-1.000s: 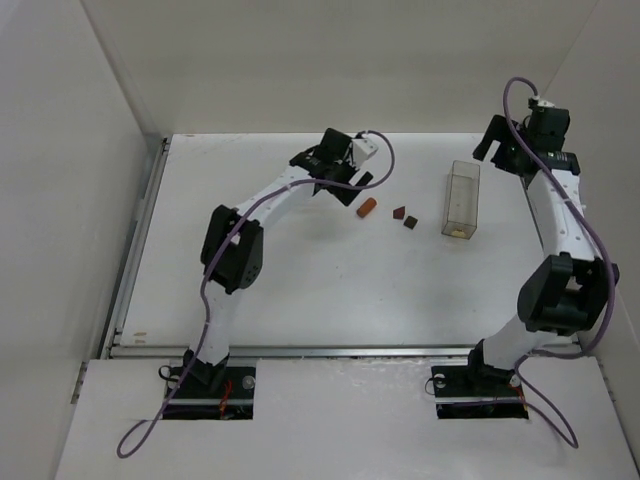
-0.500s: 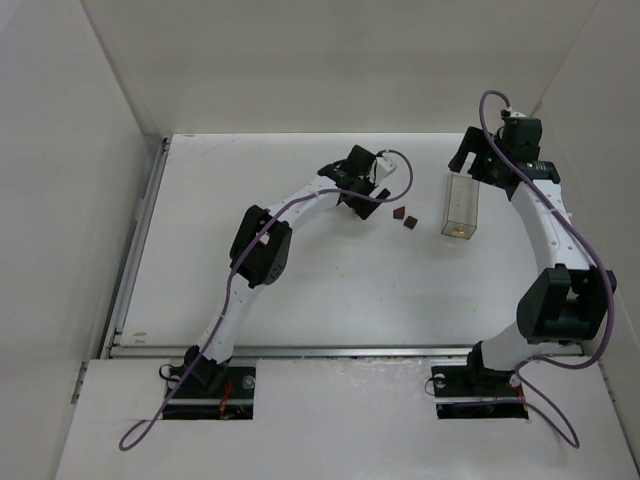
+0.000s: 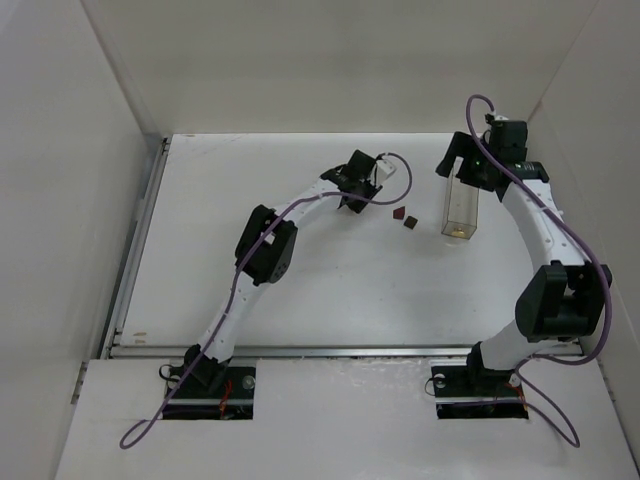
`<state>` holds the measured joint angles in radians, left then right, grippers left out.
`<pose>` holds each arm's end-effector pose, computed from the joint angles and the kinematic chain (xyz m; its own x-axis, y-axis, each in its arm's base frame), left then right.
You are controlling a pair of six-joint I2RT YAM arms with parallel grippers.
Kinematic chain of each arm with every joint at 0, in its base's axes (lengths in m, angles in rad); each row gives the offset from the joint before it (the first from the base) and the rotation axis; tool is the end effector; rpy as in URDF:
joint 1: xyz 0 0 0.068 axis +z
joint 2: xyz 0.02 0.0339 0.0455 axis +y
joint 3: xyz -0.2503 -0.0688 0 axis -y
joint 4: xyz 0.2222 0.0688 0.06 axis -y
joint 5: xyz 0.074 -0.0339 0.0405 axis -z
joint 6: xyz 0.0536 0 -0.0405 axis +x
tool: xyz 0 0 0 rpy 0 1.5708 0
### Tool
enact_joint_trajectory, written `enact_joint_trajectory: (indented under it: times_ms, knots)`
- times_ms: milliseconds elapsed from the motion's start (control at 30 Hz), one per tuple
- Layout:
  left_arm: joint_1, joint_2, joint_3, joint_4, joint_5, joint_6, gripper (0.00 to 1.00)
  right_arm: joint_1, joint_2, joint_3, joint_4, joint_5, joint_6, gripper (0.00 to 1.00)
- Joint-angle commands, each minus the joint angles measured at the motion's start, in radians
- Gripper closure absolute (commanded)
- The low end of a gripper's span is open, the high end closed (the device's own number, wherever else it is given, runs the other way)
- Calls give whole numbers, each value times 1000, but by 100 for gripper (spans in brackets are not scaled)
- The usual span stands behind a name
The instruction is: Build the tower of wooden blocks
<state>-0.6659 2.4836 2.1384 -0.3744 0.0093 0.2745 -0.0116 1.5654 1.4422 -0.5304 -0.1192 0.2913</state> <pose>0.4270 -0.3361 0.1637 -0.3299 0.6039 -0.7256 0.7404 0.6424 0.1980 0.3476 0.0023 0.3187 -0.6062 0.2922 -0.7397 0.0952 0.9500 0.2973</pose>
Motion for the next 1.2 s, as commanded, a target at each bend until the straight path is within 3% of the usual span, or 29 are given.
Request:
enact_joint_trajectory:
  times_ms: [0, 33, 67, 167, 300, 433, 567, 833, 1000, 1167]
  knots:
    - [-1, 5, 32, 11, -9, 12, 85, 5, -36, -3, 33, 12, -3, 6]
    - [-1, 5, 23, 11, -21, 12, 97, 5, -36, -3, 33, 12, -3, 6]
    - [-1, 5, 11, 2, -44, 12, 100, 5, -36, 6, 33, -11, -13, 7]
    - [-1, -37, -34, -9, -55, 25, 100, 5, -18, 35, 33, -71, -23, 7]
    - [-1, -207, -188, 89, -68, 46, 100, 5, -7, 75, 23, -284, -32, 5]
    - [-1, -484, -354, 144, 9, 193, 100, 5, -39, 86, 53, -417, -8, 4]
    - [18, -641, -426, 144, 107, 331, 100, 5, -74, 67, 121, -555, 16, 4]
    - [-27, -839, -606, 275, 261, 437, 100, 165, -160, -81, 277, -635, 75, 5]
    - [-66, -868, -627, 252, 284, 446, 100, 194, -223, -181, 458, -662, 199, 7]
    - [-96, -868, -627, 264, 284, 425, 100, 232, -197, -172, 471, -646, 209, 10]
